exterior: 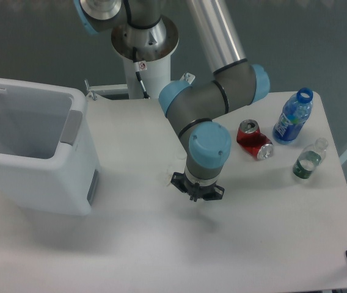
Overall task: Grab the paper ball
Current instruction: 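Lift the held paper ball up off the table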
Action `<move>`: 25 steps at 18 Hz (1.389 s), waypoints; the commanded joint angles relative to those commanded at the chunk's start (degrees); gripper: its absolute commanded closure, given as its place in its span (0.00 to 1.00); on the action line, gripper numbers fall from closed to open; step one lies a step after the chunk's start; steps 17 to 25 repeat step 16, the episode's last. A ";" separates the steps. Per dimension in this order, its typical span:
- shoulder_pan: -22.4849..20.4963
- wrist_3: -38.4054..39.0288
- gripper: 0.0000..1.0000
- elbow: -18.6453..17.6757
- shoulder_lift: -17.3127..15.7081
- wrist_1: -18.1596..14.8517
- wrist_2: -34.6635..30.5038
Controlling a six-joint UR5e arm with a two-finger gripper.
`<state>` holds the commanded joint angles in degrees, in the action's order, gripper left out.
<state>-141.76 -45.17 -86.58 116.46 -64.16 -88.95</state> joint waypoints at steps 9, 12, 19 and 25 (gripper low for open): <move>-1.58 -7.64 1.00 6.77 -4.65 -12.82 -0.35; -2.55 -8.17 1.00 6.69 -7.29 -13.71 -0.53; -2.64 -10.72 1.00 6.69 -10.02 -15.38 -0.61; -2.64 -10.72 1.00 6.69 -10.02 -15.38 -0.61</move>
